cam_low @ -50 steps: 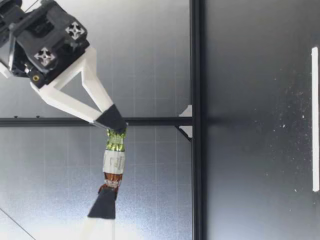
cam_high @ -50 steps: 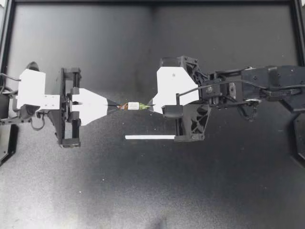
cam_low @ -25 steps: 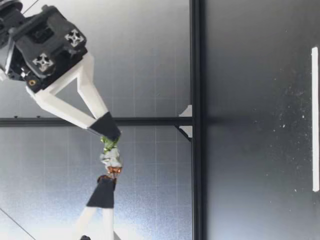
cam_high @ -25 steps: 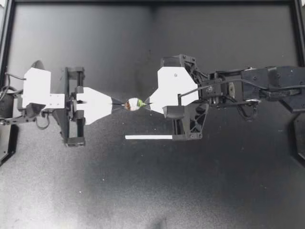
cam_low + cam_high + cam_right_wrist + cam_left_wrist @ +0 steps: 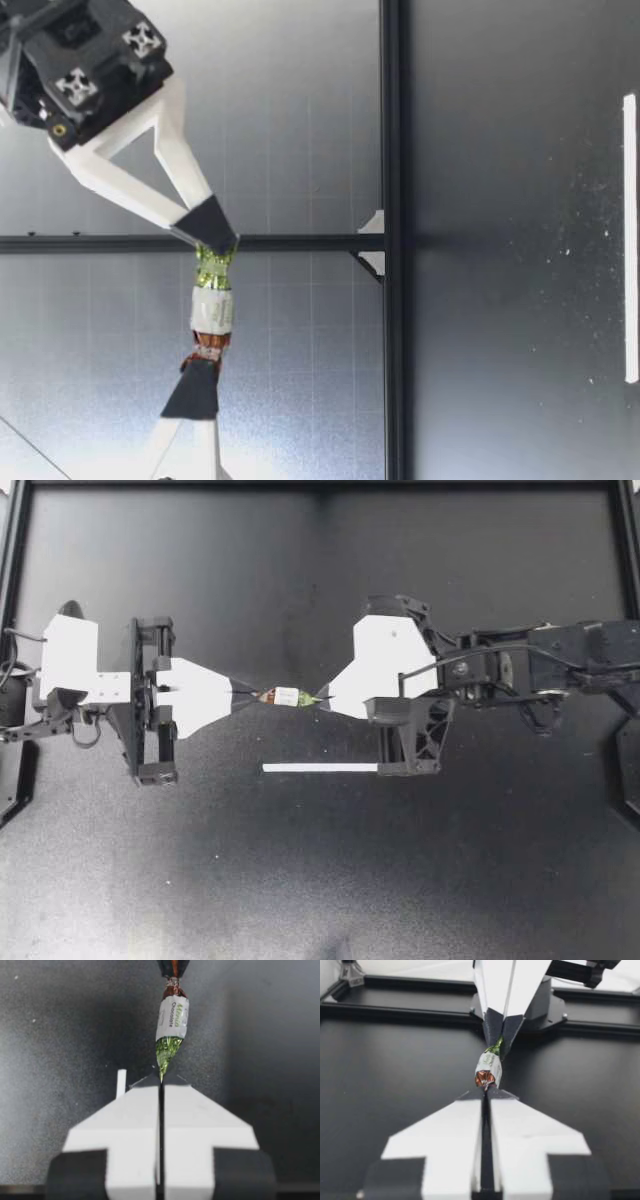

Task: Pick up the candy and unwrap it.

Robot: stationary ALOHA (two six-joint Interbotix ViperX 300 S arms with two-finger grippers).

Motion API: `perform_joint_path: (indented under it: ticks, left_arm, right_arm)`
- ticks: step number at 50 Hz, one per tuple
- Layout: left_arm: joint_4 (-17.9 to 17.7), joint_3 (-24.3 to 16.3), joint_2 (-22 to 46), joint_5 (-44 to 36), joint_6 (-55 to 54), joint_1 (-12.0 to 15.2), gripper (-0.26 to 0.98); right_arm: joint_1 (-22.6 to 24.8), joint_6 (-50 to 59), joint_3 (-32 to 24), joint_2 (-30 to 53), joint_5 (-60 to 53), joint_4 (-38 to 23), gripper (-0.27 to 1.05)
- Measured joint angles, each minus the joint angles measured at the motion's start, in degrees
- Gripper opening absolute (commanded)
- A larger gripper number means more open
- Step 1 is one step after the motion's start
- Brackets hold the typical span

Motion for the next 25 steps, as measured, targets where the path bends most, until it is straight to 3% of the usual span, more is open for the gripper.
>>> perform_joint_path:
  ticks: [25]
  left_arm:
    - [-3.52,-2.02,1.67,2.37,-5.01,0.09,-0.15]
  right_arm:
    - [-0.09,0.09,0.53,0.0,-3.96,0.09,-0.18]
